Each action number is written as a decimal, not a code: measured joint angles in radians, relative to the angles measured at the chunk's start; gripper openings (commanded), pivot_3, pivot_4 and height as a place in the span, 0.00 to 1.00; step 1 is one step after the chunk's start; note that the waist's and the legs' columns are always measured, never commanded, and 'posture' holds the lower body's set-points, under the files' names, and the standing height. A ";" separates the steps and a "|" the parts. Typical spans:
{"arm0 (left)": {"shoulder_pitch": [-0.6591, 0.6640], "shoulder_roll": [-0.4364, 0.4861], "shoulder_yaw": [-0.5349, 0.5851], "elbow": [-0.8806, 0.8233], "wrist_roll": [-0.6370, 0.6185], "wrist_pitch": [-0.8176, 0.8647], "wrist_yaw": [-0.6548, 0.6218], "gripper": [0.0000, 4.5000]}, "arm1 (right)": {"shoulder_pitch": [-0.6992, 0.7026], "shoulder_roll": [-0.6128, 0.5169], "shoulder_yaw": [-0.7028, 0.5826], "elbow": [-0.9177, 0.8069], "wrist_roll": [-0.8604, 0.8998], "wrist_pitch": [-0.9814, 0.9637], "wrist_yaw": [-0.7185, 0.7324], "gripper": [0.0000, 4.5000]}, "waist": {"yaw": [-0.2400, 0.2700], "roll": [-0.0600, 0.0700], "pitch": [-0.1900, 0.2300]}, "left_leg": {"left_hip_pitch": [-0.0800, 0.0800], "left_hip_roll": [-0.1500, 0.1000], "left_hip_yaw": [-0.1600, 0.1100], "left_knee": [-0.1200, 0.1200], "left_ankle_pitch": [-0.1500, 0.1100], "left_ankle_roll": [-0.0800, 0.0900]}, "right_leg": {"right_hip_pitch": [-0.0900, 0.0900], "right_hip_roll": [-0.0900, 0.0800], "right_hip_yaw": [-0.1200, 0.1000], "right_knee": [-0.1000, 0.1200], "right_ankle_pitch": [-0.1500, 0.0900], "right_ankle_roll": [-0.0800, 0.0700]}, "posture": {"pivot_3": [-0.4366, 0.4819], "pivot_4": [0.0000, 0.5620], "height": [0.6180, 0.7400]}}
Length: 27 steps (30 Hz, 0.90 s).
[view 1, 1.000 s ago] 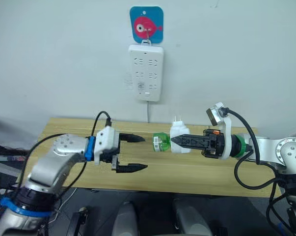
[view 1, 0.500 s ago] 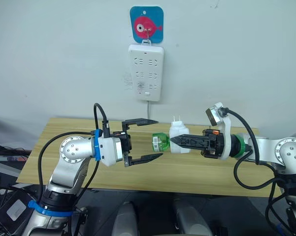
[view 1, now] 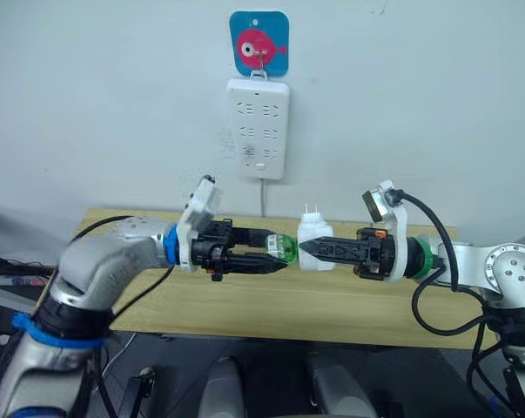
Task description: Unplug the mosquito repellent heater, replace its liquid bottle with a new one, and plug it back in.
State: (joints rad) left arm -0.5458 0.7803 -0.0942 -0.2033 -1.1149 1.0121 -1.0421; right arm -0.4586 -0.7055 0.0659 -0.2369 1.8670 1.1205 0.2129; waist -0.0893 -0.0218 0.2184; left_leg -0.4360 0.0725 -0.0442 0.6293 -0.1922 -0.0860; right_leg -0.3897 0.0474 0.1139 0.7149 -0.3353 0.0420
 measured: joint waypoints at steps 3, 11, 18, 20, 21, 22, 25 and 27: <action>-0.011 -0.028 0.019 0.035 -0.055 0.094 0.048 0.50 | 0.000 0.000 -0.001 0.007 -0.003 -0.002 0.000 0.68 | 0.002 0.000 0.000 | 0.000 0.000 -0.001 0.000 0.000 0.000 | 0.000 0.000 -0.001 0.000 0.000 0.000 | 0.38 0.32 0.71; 0.029 -0.041 0.045 -0.012 0.030 0.022 0.056 0.80 | 0.004 -0.004 -0.006 0.010 -0.003 -0.004 -0.010 0.68 | 0.003 0.000 0.000 | 0.000 0.000 -0.001 0.000 0.000 0.000 | 0.000 0.000 -0.001 0.000 0.000 0.000 | 0.38 0.32 0.71; 0.163 0.011 0.009 -0.054 0.341 -0.311 -0.062 1.00 | 0.006 -0.007 -0.007 0.017 0.002 -0.004 -0.027 0.68 | 0.003 0.000 0.000 | 0.000 0.000 0.000 -0.001 0.000 0.000 | 0.000 0.000 0.001 0.000 0.000 -0.001 | 0.38 0.32 0.71; 0.201 -0.009 0.004 -0.058 0.439 -0.455 -0.079 1.00 | 0.005 -0.008 -0.007 0.017 0.002 -0.004 -0.027 0.68 | 0.005 0.000 0.000 | 0.000 0.000 0.000 -0.001 0.000 0.000 | 0.000 0.000 0.000 0.000 0.000 -0.001 | 0.38 0.32 0.71; 0.218 -0.029 0.002 -0.059 0.502 -0.561 -0.083 1.00 | 0.005 -0.008 -0.007 0.017 0.002 -0.004 -0.027 0.68 | 0.007 0.000 0.000 | 0.000 0.000 0.000 -0.001 0.000 0.000 | 0.000 0.000 0.001 -0.001 0.001 -0.001 | 0.39 0.32 0.71; 0.227 -0.054 0.002 -0.056 0.560 -0.664 -0.082 1.00 | 0.005 -0.008 -0.007 0.017 0.002 -0.003 -0.027 0.68 | 0.010 0.000 0.000 | 0.000 0.000 0.000 0.000 0.000 0.000 | 0.000 -0.001 0.001 -0.001 0.001 -0.001 | 0.39 0.32 0.71; 0.231 -0.122 0.002 -0.037 0.689 -0.960 -0.095 1.00 | 0.005 -0.008 -0.007 0.017 0.002 -0.002 -0.026 0.68 | 0.016 0.000 0.000 | -0.001 -0.001 0.002 0.000 0.000 0.000 | 0.000 -0.001 0.002 -0.001 0.001 -0.002 | 0.39 0.32 0.71; 0.235 -0.155 0.003 -0.032 0.725 -1.101 -0.110 1.00 | 0.005 -0.010 -0.007 0.018 0.002 0.001 -0.026 0.68 | 0.016 0.000 0.000 | 0.000 -0.001 0.004 0.000 0.000 0.000 | 0.000 -0.001 0.004 -0.001 0.001 -0.002 | 0.40 0.32 0.71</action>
State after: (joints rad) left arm -0.3111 0.6249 -0.0910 -0.2353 -0.3903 -0.0892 -1.1523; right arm -0.4533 -0.7158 0.0593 -0.2194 1.8690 1.1214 0.1871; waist -0.0734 -0.0218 0.2182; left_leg -0.4363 0.0718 -0.0405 0.6295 -0.1921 -0.0862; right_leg -0.3895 0.0460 0.1175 0.7137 -0.3343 0.0400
